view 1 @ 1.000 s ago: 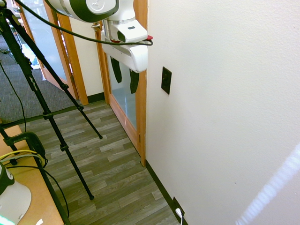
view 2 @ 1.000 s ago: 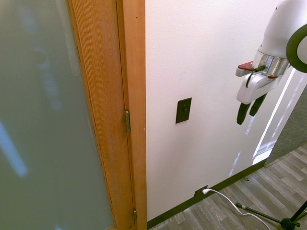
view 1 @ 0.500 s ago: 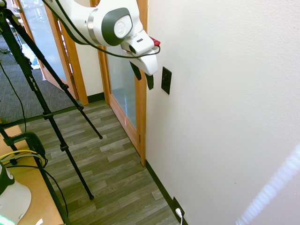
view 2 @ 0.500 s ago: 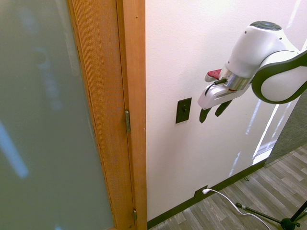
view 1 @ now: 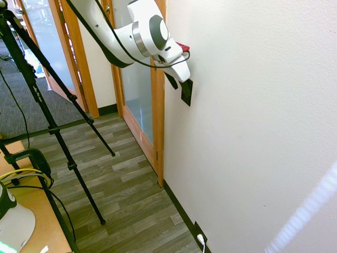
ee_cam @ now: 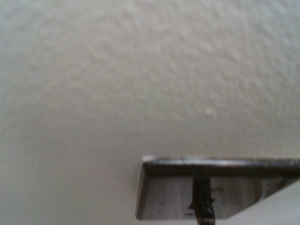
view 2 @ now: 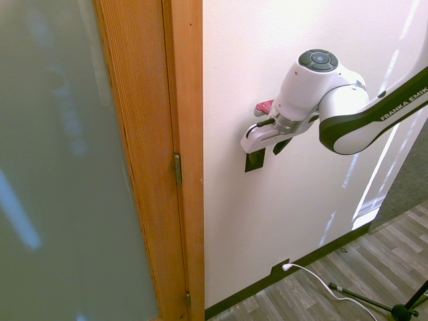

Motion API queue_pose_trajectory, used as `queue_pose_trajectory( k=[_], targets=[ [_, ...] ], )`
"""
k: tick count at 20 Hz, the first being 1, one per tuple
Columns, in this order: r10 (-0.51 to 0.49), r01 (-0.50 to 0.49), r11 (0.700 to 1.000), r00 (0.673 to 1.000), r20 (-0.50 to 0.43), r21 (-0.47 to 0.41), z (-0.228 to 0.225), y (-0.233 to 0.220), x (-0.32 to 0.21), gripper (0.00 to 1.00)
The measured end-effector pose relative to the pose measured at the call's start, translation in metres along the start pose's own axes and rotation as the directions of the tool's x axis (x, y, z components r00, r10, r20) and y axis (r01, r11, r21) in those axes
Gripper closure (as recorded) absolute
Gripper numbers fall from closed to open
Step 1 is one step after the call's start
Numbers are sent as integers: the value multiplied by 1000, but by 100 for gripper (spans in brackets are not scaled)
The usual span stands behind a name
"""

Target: Turn off the light

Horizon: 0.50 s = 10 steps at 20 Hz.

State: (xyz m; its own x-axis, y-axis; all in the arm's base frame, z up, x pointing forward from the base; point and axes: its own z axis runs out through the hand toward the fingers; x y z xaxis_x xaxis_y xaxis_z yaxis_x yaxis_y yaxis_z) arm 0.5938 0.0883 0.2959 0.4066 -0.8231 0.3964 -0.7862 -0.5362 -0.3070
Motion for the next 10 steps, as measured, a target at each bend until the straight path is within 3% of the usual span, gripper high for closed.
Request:
queue_pose_trajectory(
  k=[5, 10],
  targets=[
    [57, -57, 996, 998, 8, 67, -3, -2, 1, 100],
    [72, -73, 994, 997, 20, 81, -1, 2, 3, 100]
  ],
)
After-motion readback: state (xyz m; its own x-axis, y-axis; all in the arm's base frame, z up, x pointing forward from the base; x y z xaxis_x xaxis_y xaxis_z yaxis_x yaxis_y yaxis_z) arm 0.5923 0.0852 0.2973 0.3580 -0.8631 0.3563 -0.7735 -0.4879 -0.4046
